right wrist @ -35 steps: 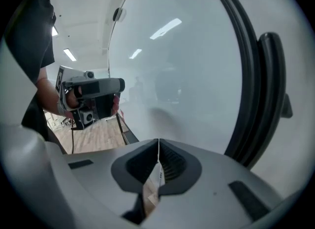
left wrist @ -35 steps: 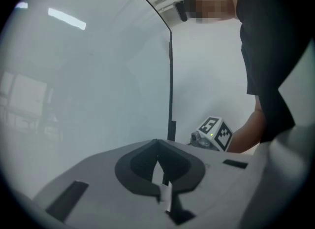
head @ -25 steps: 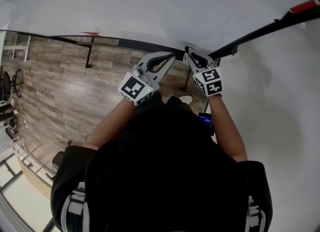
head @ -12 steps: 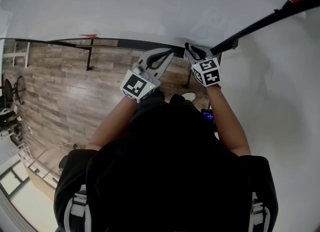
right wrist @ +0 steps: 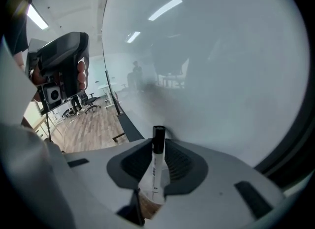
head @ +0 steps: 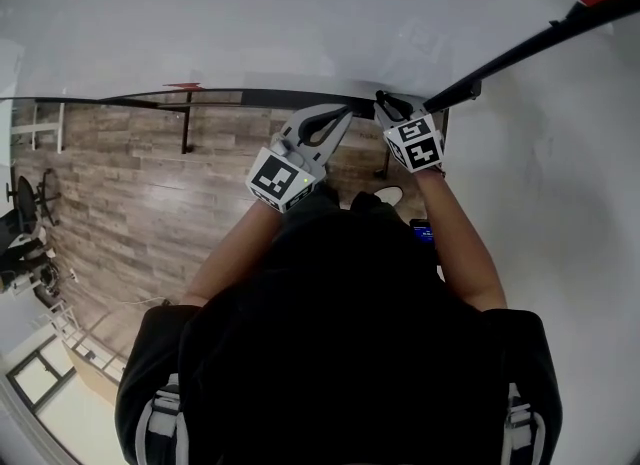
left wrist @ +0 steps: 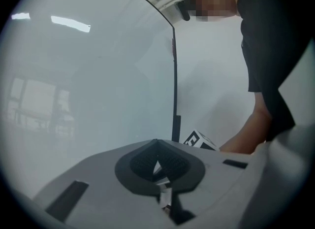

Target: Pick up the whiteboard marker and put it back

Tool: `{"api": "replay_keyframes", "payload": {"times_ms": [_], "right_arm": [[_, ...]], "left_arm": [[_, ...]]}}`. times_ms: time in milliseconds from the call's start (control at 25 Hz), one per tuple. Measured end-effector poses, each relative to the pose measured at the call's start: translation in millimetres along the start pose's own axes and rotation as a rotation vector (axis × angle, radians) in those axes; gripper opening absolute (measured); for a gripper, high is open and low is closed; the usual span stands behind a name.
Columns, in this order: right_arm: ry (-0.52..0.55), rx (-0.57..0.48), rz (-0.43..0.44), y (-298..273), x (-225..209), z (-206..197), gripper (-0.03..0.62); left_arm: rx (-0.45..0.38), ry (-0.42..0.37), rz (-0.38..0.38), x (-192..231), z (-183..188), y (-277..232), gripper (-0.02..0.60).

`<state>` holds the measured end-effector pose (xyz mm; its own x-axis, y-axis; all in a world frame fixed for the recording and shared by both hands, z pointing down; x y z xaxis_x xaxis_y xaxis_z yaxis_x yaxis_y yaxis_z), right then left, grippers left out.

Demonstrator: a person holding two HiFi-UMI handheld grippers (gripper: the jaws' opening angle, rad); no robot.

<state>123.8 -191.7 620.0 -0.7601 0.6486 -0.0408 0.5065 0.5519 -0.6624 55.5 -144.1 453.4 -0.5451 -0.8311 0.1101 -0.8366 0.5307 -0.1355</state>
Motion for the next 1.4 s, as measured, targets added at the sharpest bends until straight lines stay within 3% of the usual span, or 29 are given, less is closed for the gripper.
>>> {"api": "replay_keyframes", "payload": {"times_ms": [760, 1400], "right_arm": [[-0.023, -0.133, -0.010, 12, 8, 8, 0.066], [-0.027, -0.224, -0.052, 74, -4, 37, 0.066]], "left_arm": [[0.002, -0.011, -0.041, 7, -8, 3, 0.003], [-0.005, -0.037, -0.105, -4, 18, -10, 0.003]]}}
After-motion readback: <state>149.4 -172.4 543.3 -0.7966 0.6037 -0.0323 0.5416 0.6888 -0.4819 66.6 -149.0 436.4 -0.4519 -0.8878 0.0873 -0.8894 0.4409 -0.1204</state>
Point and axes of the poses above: the fingertips, and each gripper's own axes: y backward along the fingers, x to its left, z out of its top, the point moved 1 cm from there along y, backward along the fingers, and after that the axes turned 4 degrees about -z, right-handed, at the moved point
